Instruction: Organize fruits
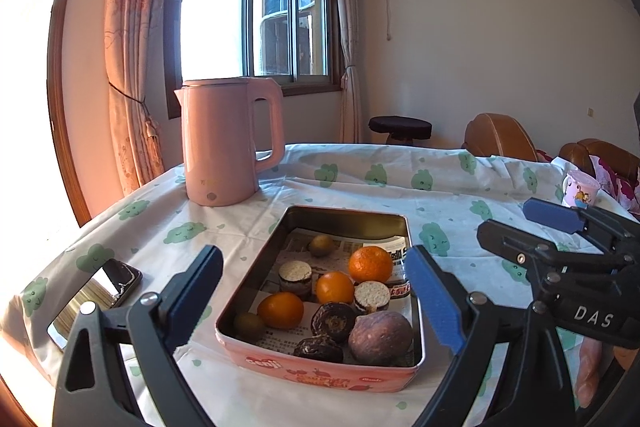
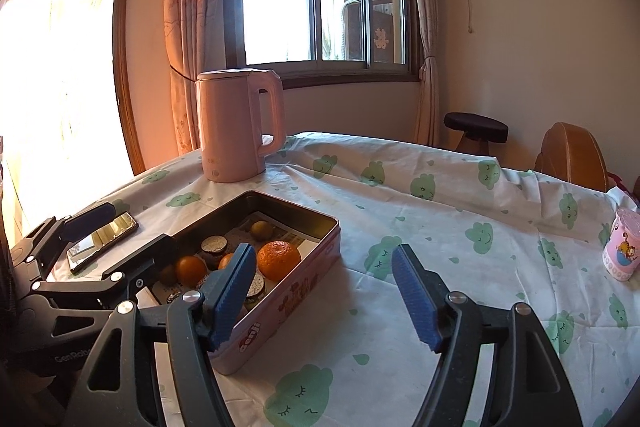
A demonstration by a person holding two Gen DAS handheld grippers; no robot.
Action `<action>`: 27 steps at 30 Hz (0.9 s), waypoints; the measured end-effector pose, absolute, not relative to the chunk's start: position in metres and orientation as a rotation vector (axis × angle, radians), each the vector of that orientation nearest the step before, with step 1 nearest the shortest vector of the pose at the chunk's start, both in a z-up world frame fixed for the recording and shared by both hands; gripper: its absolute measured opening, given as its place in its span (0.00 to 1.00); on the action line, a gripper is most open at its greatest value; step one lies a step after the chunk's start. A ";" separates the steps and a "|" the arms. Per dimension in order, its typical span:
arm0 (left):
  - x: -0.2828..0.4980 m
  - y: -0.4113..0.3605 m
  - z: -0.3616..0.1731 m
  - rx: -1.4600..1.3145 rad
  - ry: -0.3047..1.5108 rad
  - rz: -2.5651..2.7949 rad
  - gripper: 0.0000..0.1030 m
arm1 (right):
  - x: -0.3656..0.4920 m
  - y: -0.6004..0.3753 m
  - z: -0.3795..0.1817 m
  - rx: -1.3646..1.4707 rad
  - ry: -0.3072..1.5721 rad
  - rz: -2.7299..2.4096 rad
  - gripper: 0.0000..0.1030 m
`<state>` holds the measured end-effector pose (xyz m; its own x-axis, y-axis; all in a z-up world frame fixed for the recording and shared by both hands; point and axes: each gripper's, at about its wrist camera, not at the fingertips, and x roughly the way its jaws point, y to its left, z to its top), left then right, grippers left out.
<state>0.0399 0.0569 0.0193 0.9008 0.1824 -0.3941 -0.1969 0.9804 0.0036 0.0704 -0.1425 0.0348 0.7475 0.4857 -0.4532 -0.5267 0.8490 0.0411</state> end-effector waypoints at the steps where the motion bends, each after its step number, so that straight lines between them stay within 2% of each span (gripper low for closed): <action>1: 0.040 0.057 0.019 -0.036 0.403 0.197 0.92 | 0.070 -0.143 0.035 -0.090 0.470 0.555 0.70; 18: 0.041 0.049 0.020 -0.022 0.406 0.185 0.92 | 0.071 -0.147 0.034 -0.084 0.471 0.543 0.70; 22: 0.042 0.045 0.021 -0.013 0.403 0.179 0.98 | 0.072 -0.151 0.034 -0.079 0.470 0.535 0.70; 27: 0.043 0.040 0.023 -0.006 0.400 0.151 1.00 | 0.073 -0.157 0.035 -0.070 0.467 0.524 0.70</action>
<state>0.0425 0.0398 0.0234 0.9097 0.1457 -0.3888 -0.1480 0.9887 0.0242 0.0730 -0.1574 0.0351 0.7636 0.4659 -0.4471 -0.4973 0.8659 0.0529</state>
